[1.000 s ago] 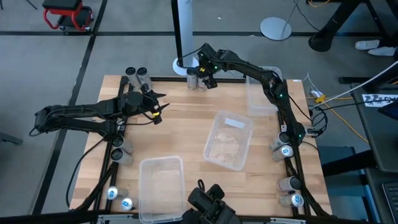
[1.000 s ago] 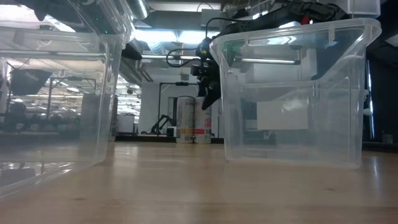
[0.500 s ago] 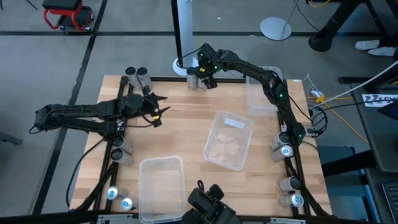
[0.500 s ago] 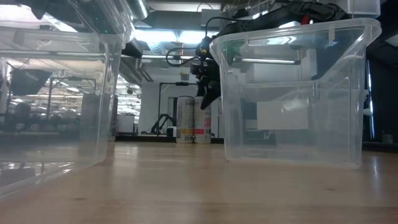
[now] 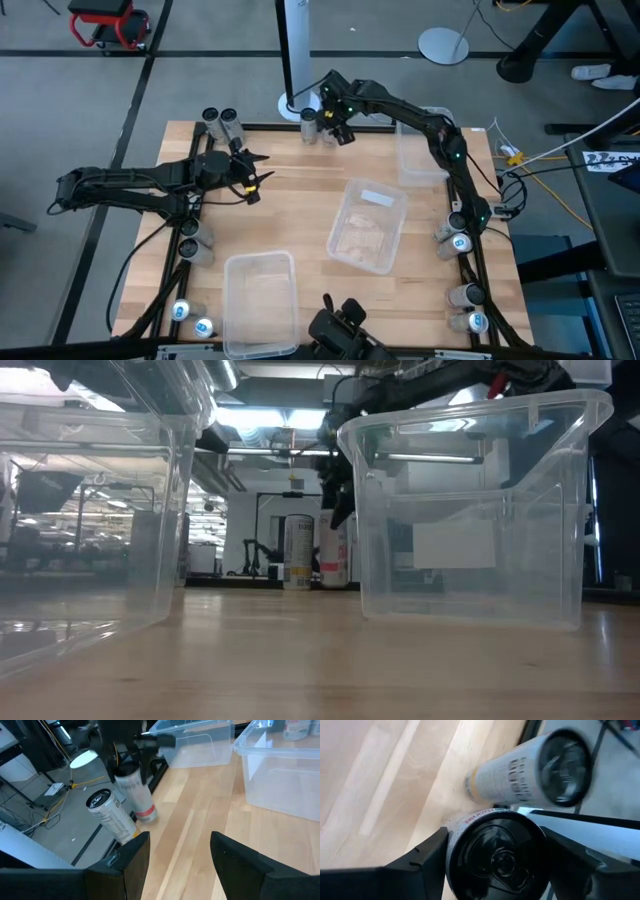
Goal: Sort soda cans
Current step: Put the top right white and black peach soda can into the middle transparent bin, then put the middle right white and black peach soda can into the middle transparent bin
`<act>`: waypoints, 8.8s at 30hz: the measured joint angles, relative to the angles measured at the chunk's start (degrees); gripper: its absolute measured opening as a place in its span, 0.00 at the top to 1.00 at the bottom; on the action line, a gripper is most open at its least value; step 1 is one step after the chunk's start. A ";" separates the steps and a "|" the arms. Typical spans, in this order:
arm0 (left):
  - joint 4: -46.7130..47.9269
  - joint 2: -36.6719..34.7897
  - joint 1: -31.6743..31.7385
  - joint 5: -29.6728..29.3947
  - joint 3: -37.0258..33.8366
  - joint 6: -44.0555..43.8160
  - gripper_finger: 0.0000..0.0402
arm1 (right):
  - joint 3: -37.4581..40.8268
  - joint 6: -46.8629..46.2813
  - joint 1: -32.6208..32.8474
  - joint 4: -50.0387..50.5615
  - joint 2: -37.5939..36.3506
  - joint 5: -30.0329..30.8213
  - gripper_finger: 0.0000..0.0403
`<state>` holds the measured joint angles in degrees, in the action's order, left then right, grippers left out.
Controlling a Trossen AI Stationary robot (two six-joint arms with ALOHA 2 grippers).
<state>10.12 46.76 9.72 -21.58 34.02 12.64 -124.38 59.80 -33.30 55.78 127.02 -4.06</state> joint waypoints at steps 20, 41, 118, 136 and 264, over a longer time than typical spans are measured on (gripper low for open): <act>-0.13 0.00 0.00 -0.02 0.00 0.00 0.51 | -0.35 0.84 6.28 11.99 -18.18 7.19 0.36; -0.27 0.00 0.00 -0.04 0.00 -1.22 0.51 | -0.44 -7.75 26.60 27.92 -27.56 10.29 0.35; -0.02 0.11 0.00 -0.02 0.00 -2.38 0.51 | 54.62 -22.33 27.61 -14.40 -37.48 4.07 0.12; 0.05 0.11 0.00 -0.02 0.00 -1.77 0.51 | 34.73 -23.23 29.97 15.52 -40.75 12.03 0.07; 0.01 0.13 0.00 0.00 0.00 -2.19 0.51 | 50.21 -59.53 40.04 34.28 -69.37 5.02 0.38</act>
<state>10.13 46.89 9.72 -21.58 34.02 10.46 -74.17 0.27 6.74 90.06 57.65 0.96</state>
